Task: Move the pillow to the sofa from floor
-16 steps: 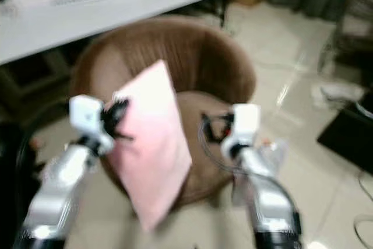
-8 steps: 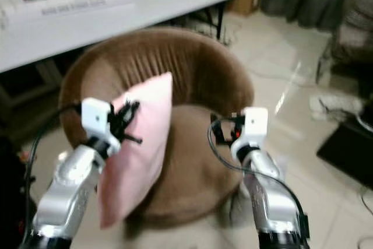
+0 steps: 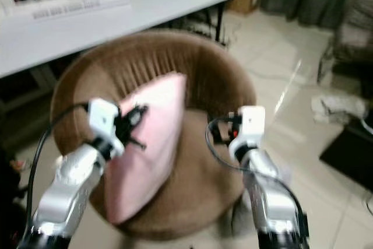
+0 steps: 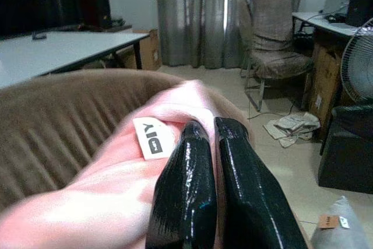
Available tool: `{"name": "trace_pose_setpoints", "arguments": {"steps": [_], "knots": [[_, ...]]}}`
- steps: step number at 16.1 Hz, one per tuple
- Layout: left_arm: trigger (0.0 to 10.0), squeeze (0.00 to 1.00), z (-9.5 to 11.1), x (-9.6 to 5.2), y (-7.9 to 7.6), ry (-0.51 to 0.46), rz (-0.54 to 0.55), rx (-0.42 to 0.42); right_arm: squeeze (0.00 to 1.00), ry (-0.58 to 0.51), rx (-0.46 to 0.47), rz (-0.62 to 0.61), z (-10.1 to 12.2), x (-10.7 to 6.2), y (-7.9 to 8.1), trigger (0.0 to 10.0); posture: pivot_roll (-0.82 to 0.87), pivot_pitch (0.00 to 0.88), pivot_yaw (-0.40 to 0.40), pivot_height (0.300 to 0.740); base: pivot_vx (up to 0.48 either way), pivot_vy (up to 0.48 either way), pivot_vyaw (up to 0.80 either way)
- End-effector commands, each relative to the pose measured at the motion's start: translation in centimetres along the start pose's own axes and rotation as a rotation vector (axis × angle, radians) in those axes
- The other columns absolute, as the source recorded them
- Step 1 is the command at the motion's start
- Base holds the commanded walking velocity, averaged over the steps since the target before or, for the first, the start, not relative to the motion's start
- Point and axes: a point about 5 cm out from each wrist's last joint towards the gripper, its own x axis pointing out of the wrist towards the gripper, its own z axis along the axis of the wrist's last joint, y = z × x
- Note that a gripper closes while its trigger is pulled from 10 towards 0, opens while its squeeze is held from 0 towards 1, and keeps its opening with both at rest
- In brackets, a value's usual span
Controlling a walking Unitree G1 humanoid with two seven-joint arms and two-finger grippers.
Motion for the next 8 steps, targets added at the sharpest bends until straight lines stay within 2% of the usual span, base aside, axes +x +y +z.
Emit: {"name": "trace_pose_setpoints", "arguments": {"steps": [1,4,6,8], "knots": [[10.0,0.00,0.7,0.1,0.4,-0.039,-0.024,0.029,0.00,-0.005,0.007,0.035,0.0,0.2,0.9,10.0,0.06,0.000,0.024,0.740,0.000,0.000,0.00],[10.0,0.00,1.5,0.9,0.2,-0.085,-0.118,0.057,0.00,-0.018,0.006,0.044,0.3,-0.1,0.9,10.0,0.06,0.000,0.018,0.740,0.000,0.000,0.00],[10.0,0.00,2.6,2.0,-0.3,-0.113,-0.269,0.040,0.00,-0.022,-0.006,0.057,0.5,-0.2,0.8,10.0,0.05,0.000,0.017,0.740,0.000,0.000,0.00],[10.0,0.00,2.1,3.2,-0.3,-0.098,-0.317,0.065,0.00,-0.026,-0.022,0.074,0.7,-0.5,0.8,10.0,0.03,0.000,0.014,0.740,0.000,0.000,0.00]]}}
